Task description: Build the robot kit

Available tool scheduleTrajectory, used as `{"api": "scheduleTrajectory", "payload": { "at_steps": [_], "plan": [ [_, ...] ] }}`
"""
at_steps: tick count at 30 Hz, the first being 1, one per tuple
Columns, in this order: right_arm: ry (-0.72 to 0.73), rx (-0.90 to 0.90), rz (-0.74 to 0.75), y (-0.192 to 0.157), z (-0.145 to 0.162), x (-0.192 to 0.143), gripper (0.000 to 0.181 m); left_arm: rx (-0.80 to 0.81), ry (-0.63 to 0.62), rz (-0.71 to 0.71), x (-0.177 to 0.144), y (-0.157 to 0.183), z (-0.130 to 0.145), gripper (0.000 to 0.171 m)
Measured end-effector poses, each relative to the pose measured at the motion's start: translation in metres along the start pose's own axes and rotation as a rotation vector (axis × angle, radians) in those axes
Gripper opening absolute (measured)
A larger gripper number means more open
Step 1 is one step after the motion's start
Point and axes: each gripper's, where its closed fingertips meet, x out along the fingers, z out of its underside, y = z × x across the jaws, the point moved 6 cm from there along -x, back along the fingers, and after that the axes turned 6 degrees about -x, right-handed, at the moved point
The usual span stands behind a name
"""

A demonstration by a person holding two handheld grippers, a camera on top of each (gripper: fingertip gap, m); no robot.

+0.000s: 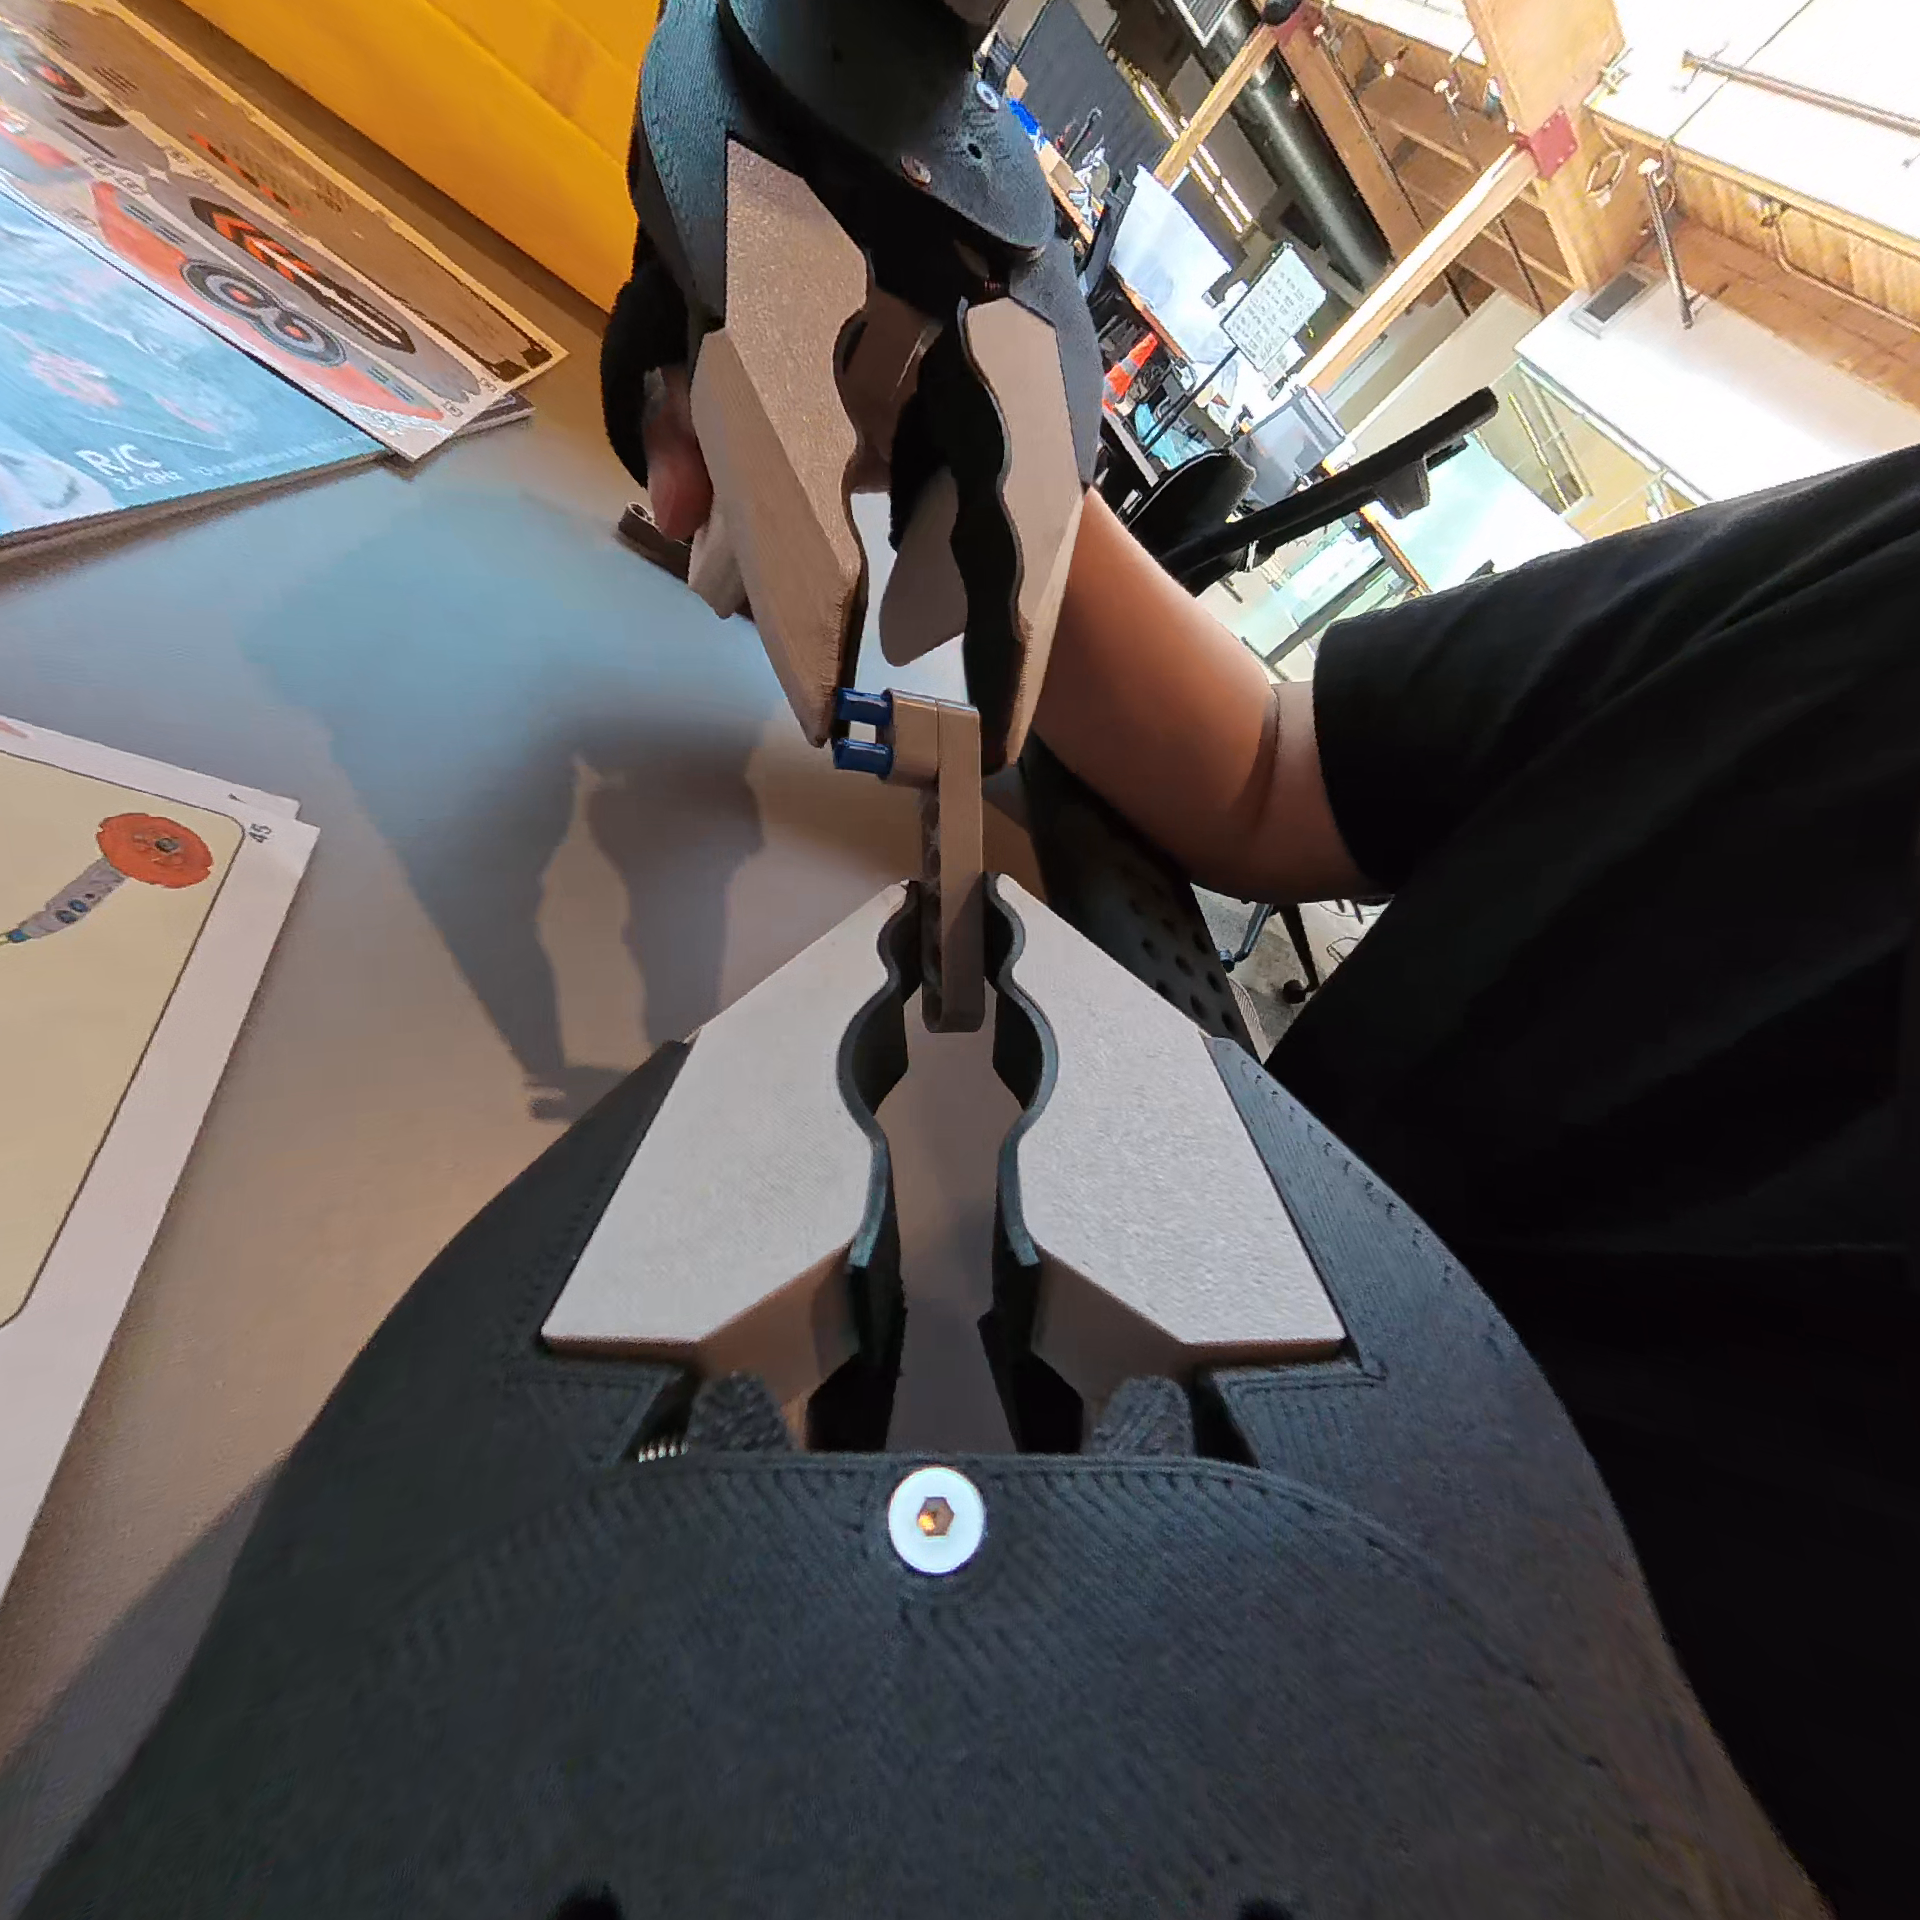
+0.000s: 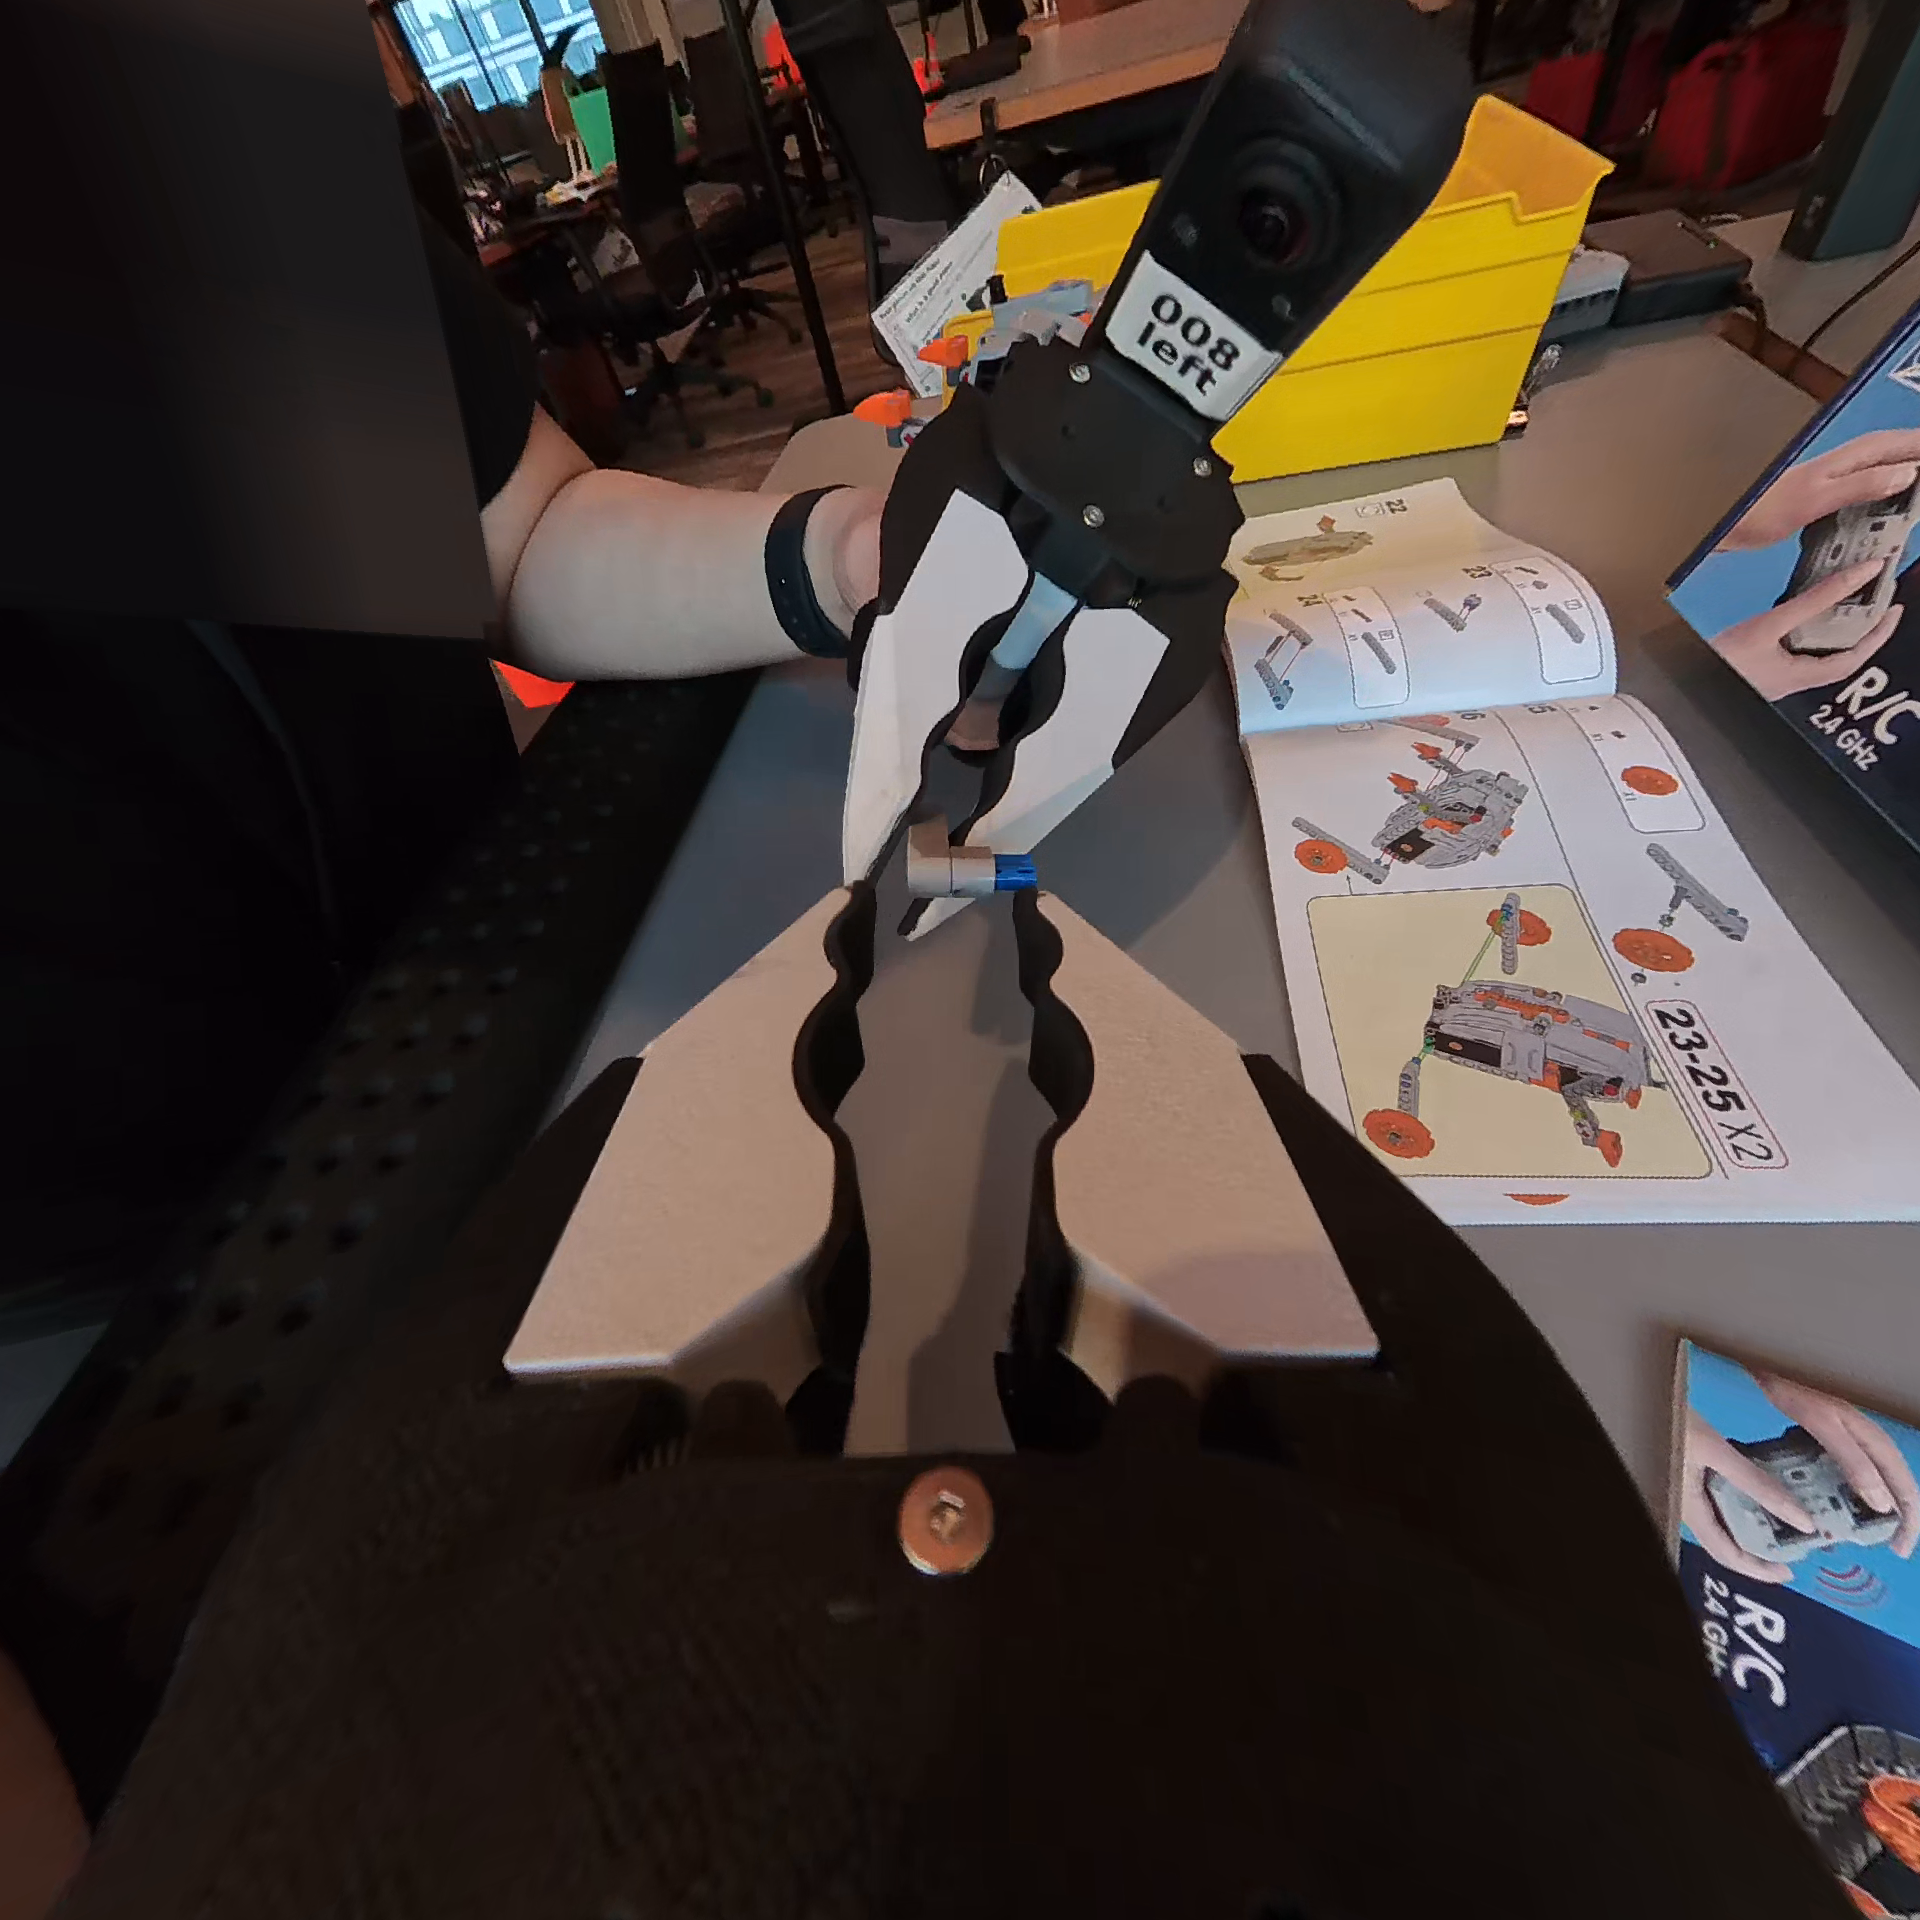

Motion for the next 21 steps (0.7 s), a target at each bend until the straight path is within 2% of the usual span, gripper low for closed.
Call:
{"api": "scheduleTrajectory", "payload": {
  "at_steps": [5, 7, 13, 21],
  "plan": [
    [0.015, 0.011, 0.013, 0.0035, -0.0005, 0.0009, 0.025, 0.006, -0.006, -0.009, 0.0005, 0.0000, 0.0002, 0.008],
    [0.018, 0.021, 0.037, 0.0066, -0.0008, 0.0003, 0.030, 0.009, -0.012, -0.009, 0.0007, 0.0004, 0.0006, 0.008],
    [0.020, 0.005, 0.004, 0.0022, -0.0019, 0.0007, 0.022, 0.014, -0.039, -0.016, 0.0041, -0.0001, 0.0033, 0.008],
    [0.022, 0.015, -0.003, 0.0024, -0.0021, 0.0009, 0.024, 0.007, -0.036, -0.011, 0.0040, -0.0009, 0.0033, 0.008]
  ]
}}
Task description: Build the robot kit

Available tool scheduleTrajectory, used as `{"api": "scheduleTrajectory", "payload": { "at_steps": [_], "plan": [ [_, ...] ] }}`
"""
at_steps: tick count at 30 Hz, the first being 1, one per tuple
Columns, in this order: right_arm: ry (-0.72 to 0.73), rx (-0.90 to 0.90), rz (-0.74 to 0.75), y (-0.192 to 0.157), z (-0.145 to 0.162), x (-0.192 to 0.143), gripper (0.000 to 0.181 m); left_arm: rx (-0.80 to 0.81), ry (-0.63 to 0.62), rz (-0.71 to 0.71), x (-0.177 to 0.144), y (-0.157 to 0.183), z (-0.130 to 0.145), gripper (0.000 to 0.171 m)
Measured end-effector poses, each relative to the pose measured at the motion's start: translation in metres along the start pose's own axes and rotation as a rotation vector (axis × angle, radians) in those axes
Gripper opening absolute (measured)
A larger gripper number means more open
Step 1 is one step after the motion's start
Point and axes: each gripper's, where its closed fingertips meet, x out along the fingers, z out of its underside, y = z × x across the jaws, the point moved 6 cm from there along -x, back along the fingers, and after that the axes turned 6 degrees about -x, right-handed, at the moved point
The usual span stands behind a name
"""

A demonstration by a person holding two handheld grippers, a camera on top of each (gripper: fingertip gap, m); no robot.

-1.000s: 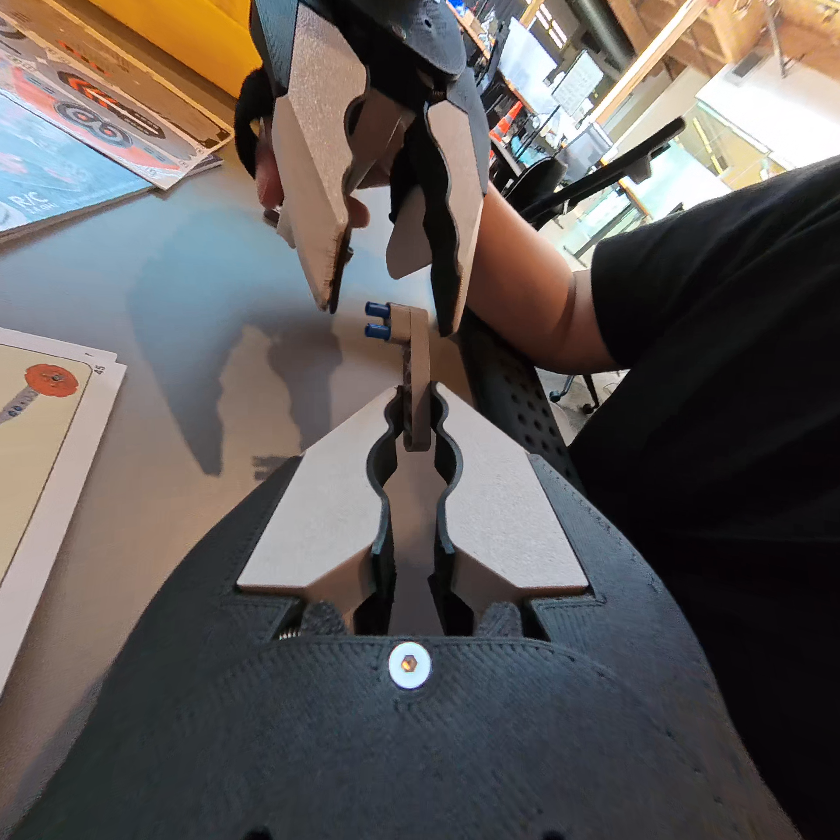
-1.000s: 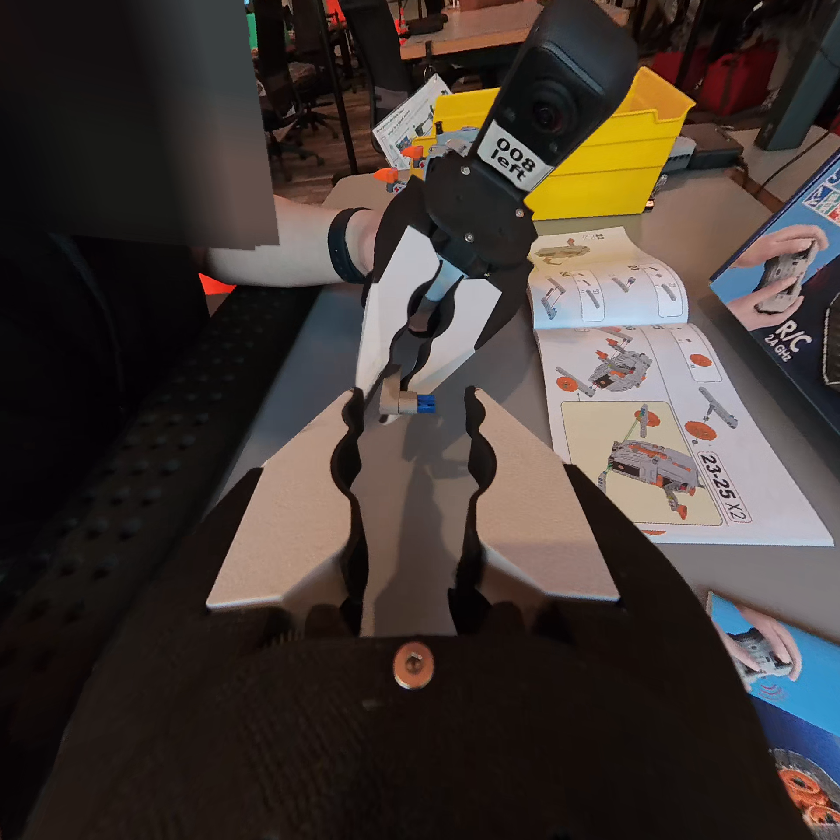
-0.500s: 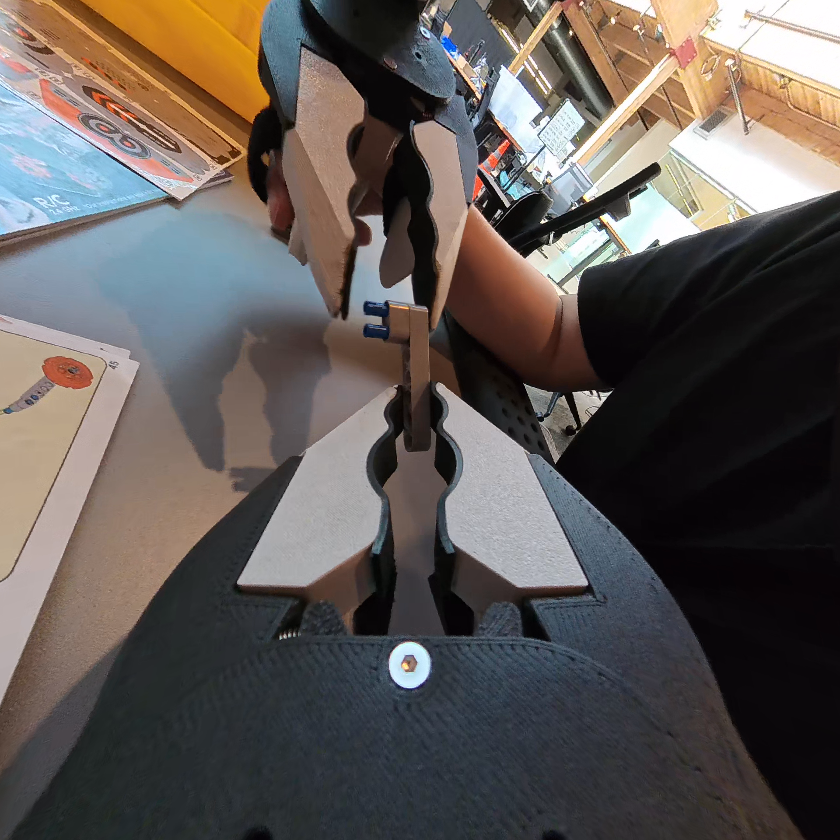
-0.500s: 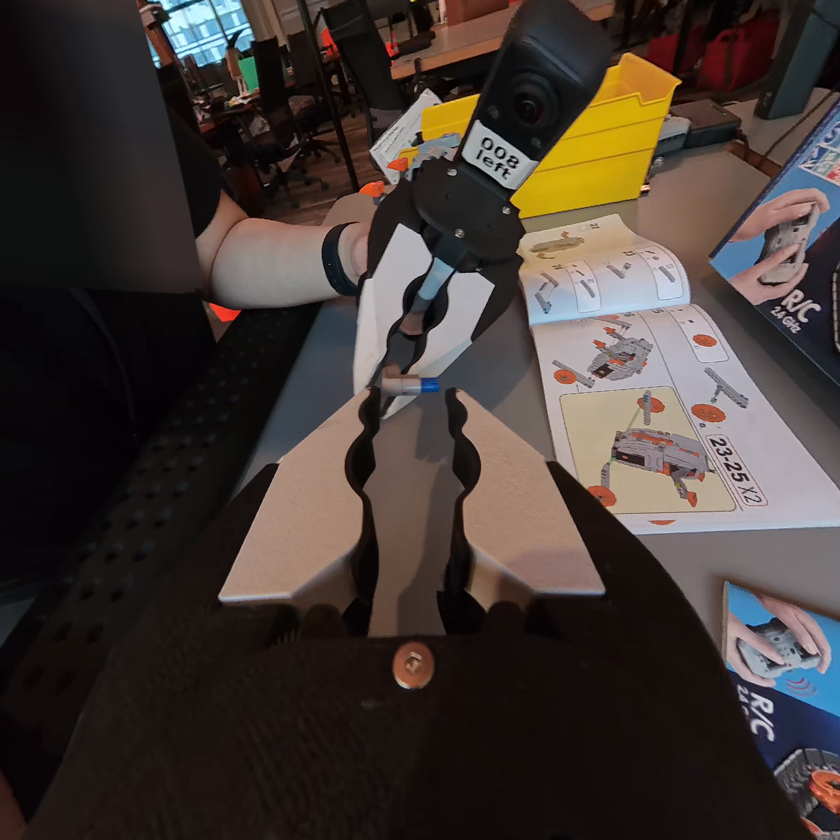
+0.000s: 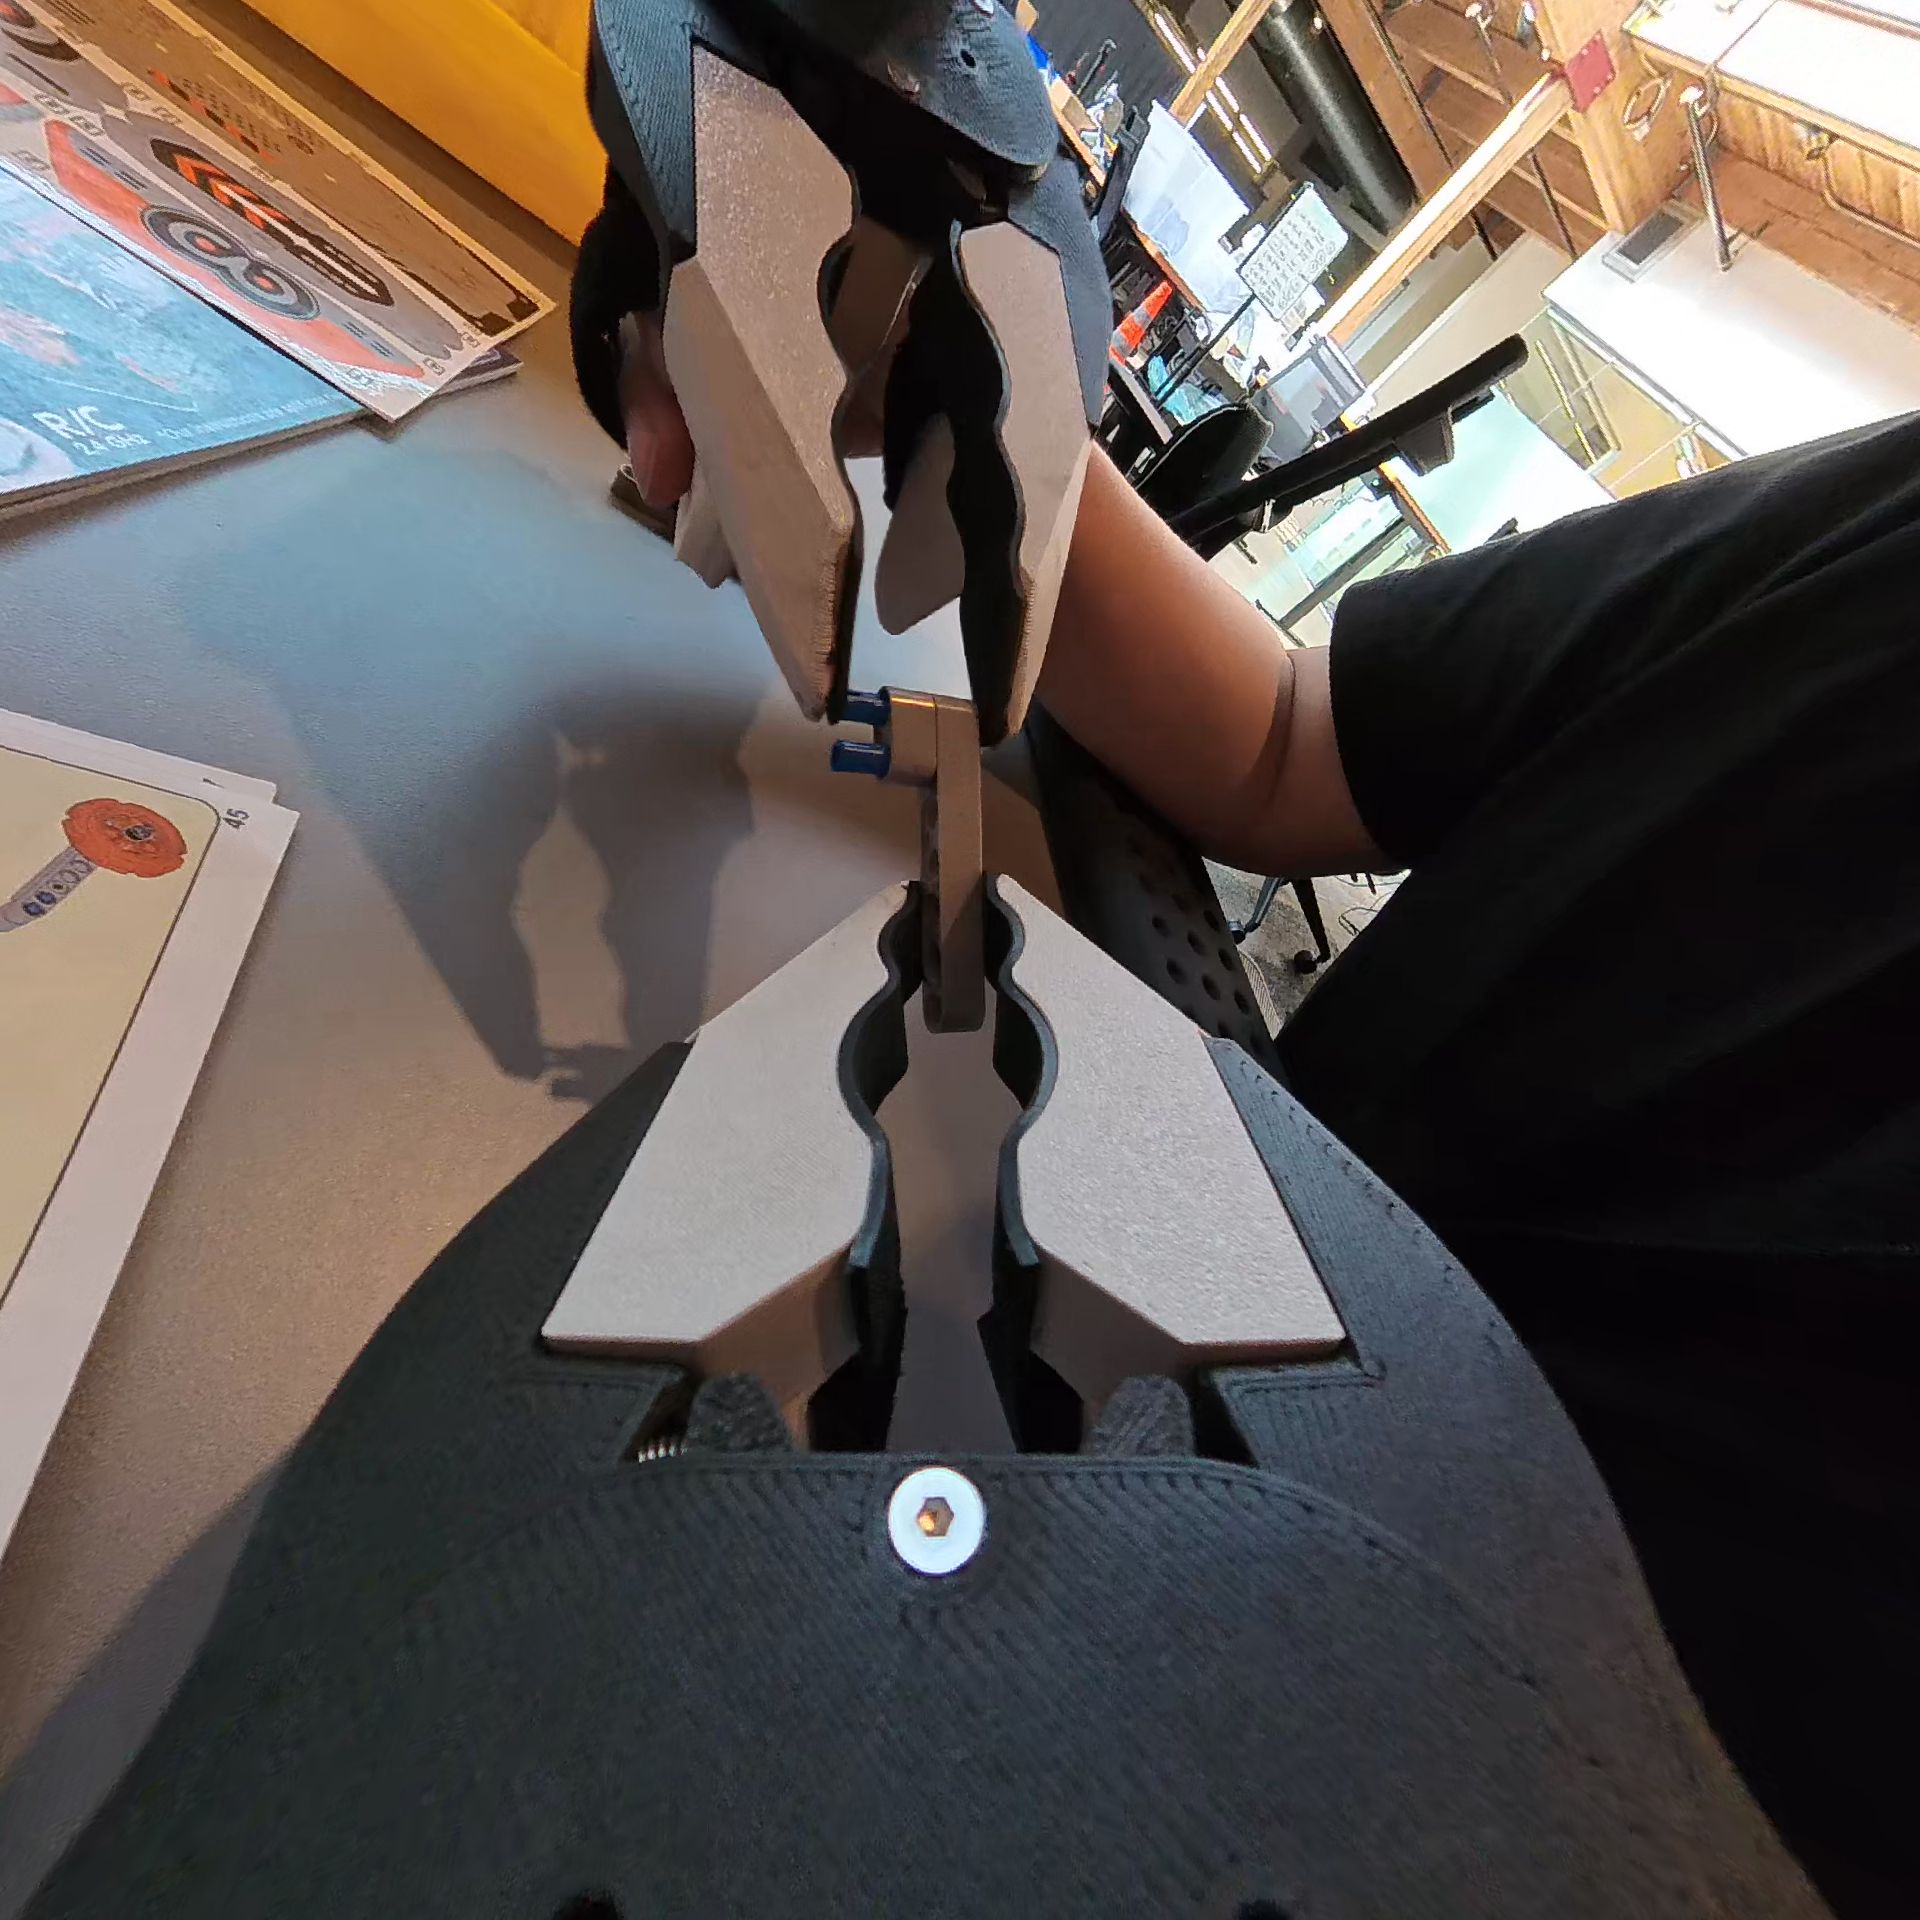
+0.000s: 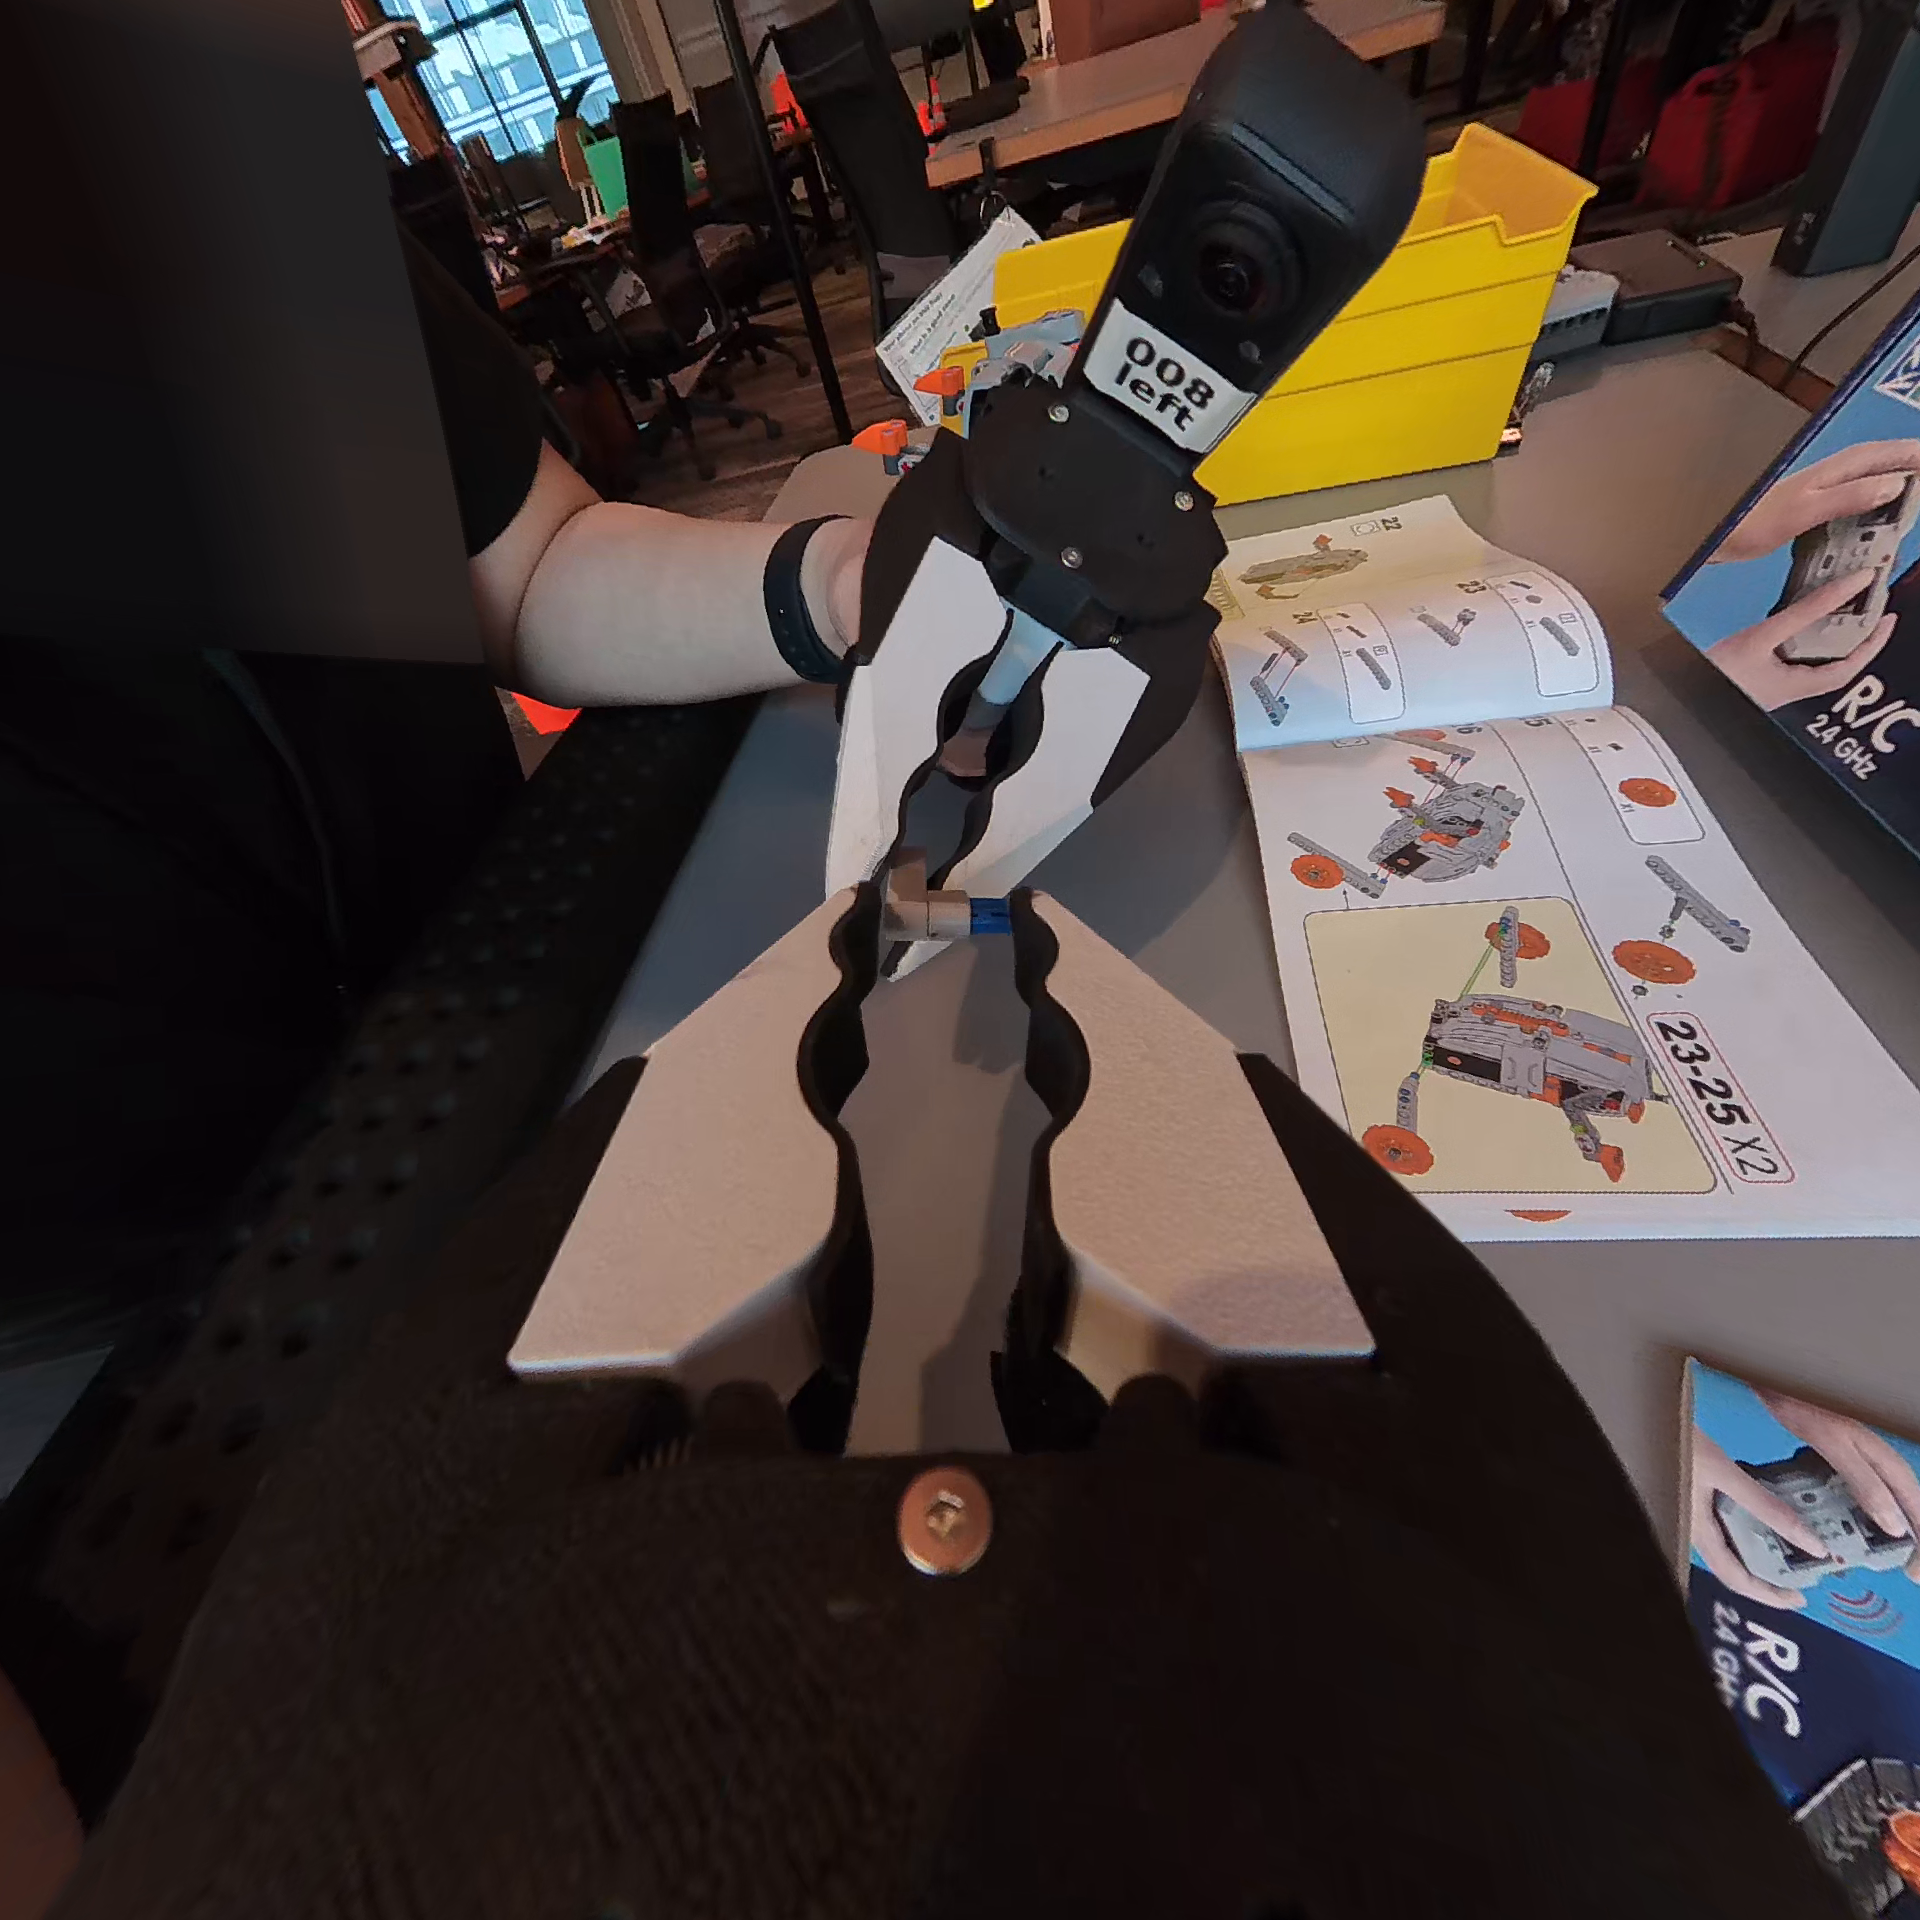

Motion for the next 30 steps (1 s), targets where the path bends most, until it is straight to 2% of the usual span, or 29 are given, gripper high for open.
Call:
{"api": "scheduleTrajectory", "payload": {
  "at_steps": [9, 30],
  "plan": [
    [0.014, 0.072, -0.025, 0.0011, -0.0002, 0.0004, 0.027, -0.003, 0.008, 0.002, -0.0013, -0.0001, -0.0008, 0.008],
    [-0.041, -0.001, 0.002, 0.0018, 0.0033, 0.0010, 0.022, -0.018, 0.021, 0.001, -0.0032, -0.0020, -0.0013, 0.007]
  ]
}}
